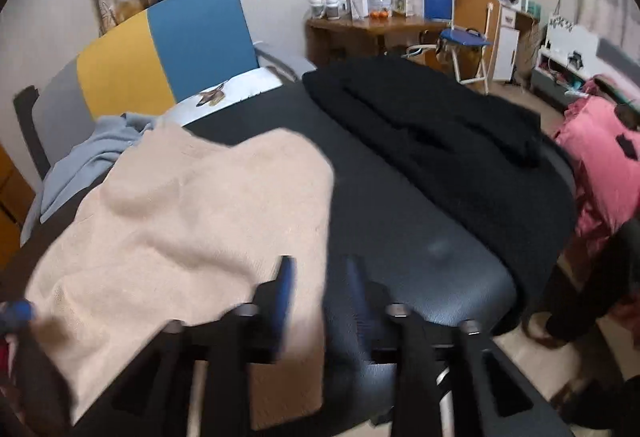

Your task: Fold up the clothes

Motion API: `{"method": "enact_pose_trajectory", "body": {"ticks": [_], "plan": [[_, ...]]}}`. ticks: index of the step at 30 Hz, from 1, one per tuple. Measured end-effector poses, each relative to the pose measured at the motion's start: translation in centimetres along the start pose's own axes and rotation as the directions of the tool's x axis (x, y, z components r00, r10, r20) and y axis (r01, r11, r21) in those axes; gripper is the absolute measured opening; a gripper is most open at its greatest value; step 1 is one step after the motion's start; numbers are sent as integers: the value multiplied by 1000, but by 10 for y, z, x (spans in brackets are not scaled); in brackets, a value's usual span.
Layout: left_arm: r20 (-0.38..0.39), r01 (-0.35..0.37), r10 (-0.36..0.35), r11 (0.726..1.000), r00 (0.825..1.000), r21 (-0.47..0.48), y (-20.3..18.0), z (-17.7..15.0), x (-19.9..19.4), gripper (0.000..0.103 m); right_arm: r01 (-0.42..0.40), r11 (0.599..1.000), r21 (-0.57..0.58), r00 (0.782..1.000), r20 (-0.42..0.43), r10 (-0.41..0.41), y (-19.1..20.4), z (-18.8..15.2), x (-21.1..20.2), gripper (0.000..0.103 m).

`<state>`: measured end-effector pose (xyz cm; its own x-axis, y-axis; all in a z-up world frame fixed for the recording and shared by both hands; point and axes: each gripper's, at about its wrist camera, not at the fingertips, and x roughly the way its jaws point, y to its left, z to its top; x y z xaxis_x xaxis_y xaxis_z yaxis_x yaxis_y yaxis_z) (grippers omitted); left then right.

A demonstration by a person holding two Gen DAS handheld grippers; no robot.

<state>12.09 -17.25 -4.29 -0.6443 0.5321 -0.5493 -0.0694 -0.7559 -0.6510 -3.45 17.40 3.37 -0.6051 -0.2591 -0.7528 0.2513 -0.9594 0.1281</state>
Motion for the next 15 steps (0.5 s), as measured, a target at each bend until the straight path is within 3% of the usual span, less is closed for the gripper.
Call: {"method": "enact_pose_trajectory", "body": {"ticks": [1,5,7,10,12,14,15], "plan": [[2,-2,2,999,1000,-48,12,-6,-3,25,-46,998,-35,999,6,46,13,-2,-4,62],[77,-93,112,973,991,-211,62,-26,-41,25,-238,948,-213,970,-9,242,87,-7,-12,79],[126,-123,166,948,978,-292,87,-40,-73,26,-344,895,-283,938,-55,343,132,-13,-11,89],[197,-150,244,905,950,-399,118,-64,-119,27,-448,796,-407,893,-152,424,217,-20,9,91],[234,-162,287,883,929,-440,131,-76,-140,28,-460,743,-486,886,-197,420,270,-27,14,91],[248,-177,315,873,916,-455,136,-85,-151,28,-449,711,-540,892,-235,385,318,-30,37,91],[253,-185,329,867,910,-462,140,-90,-158,29,-422,705,-571,906,-250,341,339,-35,50,91]]}}
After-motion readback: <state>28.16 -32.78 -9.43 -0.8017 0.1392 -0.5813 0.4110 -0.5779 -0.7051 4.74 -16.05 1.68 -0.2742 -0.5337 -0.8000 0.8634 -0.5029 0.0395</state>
